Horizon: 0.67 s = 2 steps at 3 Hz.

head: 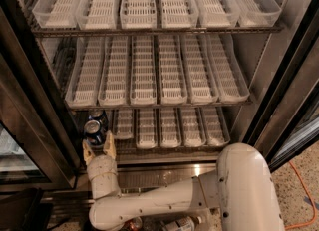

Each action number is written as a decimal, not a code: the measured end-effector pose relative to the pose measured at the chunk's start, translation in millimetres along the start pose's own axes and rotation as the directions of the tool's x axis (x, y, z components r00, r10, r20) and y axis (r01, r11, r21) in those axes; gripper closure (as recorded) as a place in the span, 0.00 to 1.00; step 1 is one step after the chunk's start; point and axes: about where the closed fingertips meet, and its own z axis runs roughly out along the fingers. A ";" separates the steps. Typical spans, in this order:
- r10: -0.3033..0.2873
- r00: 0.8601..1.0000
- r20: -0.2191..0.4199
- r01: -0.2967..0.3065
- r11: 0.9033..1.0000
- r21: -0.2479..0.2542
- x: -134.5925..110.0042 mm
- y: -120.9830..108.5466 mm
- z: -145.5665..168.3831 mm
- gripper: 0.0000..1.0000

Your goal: Pick pepsi can from bottom shelf of fridge

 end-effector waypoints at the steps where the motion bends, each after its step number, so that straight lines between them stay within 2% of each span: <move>1: 0.025 0.999 -0.022 -0.025 1.000 -0.001 8.8 -5.1 15.2 0.34; 2: 0.036 0.999 -0.021 -0.036 0.999 -0.010 7.9 -6.0 25.3 0.33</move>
Offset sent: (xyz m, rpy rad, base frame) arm 0.0264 -0.0022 -0.0100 0.0261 0.0446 0.0089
